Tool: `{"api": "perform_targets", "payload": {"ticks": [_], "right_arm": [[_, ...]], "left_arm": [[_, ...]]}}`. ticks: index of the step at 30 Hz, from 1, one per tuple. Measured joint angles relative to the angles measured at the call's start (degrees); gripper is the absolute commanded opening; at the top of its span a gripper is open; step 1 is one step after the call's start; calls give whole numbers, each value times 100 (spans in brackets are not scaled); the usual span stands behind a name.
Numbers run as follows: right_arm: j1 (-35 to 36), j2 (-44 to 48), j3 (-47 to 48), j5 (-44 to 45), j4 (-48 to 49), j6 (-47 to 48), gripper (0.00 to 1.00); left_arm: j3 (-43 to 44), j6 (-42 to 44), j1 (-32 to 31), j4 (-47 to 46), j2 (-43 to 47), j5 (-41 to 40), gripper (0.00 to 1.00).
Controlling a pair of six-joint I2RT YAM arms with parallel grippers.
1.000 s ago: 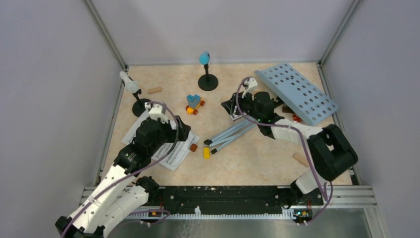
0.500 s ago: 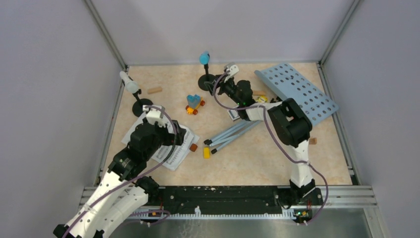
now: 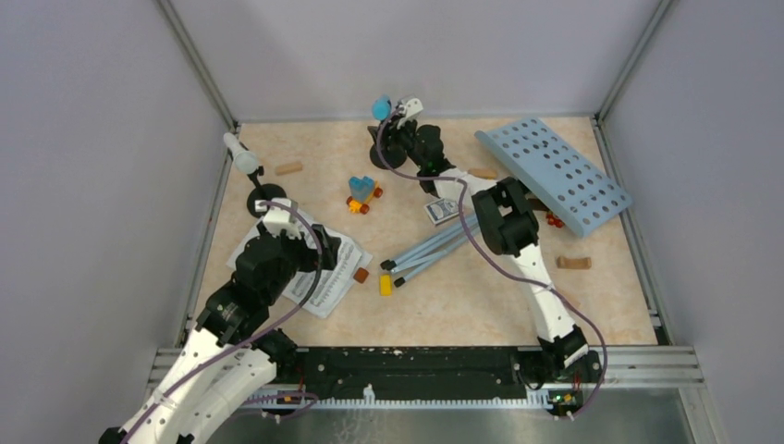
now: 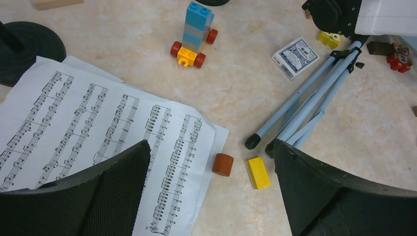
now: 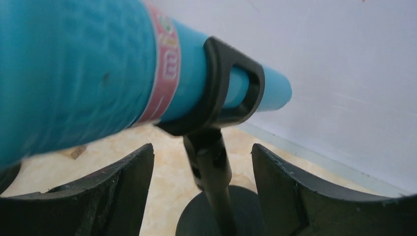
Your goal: Pack up the instrument practice props
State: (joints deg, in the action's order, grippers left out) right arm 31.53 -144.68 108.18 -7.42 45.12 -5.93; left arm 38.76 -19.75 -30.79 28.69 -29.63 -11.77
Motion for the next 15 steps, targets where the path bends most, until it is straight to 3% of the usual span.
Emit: {"api": "perform_targets", "payload": {"ticks": [3,7,13,15], "right_arm": [[-15,-343,673,68,-267,-4,70],[-20,-754,1279,181,-479,-22,57],[-11,-970,1375,208,-525,-57,17],[-4,-970,1375,201,-472,74,9]], "left_arm": [[0,-4,0,0,-2,-59,99],[0,-4,0,0,-2,-101,99],[0,-4,0,-2,-4,-116,99],[0,-4,0,-2,-4,-120,99]]}}
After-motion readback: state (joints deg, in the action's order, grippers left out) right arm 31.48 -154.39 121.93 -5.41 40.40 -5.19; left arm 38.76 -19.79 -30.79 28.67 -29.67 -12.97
